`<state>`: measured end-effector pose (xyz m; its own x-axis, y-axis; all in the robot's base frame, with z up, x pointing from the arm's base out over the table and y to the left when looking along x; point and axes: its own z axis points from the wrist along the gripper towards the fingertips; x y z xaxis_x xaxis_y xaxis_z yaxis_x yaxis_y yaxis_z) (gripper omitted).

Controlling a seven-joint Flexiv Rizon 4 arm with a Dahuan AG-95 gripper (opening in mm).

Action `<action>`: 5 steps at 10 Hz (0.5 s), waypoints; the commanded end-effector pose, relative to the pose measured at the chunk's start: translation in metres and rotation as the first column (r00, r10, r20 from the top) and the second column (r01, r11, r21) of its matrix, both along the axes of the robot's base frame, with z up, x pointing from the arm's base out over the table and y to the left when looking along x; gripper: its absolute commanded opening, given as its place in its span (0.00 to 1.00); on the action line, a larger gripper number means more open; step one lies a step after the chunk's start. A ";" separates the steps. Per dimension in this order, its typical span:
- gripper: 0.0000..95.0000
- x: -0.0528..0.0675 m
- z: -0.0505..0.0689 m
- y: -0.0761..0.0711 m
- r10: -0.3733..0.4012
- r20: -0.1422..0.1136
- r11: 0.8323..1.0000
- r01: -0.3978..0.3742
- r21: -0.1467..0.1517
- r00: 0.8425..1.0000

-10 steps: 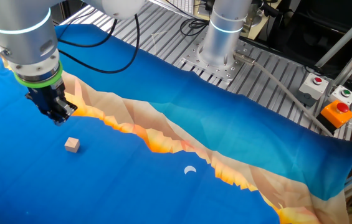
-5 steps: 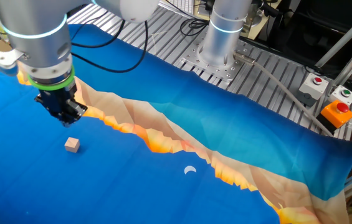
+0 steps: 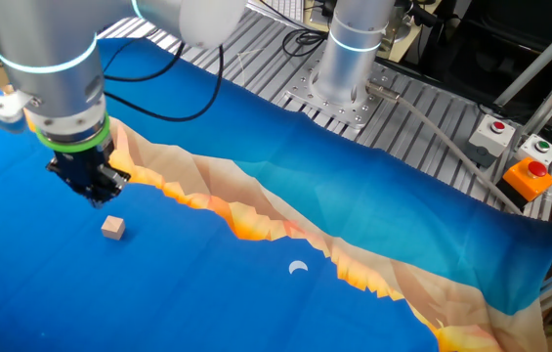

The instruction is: Pick up the small block on the left and move it to the right

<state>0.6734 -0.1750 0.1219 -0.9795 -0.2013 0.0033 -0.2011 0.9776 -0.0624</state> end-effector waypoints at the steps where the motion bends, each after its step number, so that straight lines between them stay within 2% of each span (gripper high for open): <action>1: 0.00 0.004 -0.007 0.000 0.019 0.002 1.000 -0.019 -0.003 1.000; 3: 0.00 0.009 -0.015 0.000 0.020 0.002 1.000 -0.020 0.001 1.000; 5: 0.00 0.010 -0.029 -0.001 0.023 0.013 1.000 -0.024 0.005 1.000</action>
<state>0.6866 -0.1762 0.0889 -0.9743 -0.2252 -0.0094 -0.2244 0.9730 -0.0535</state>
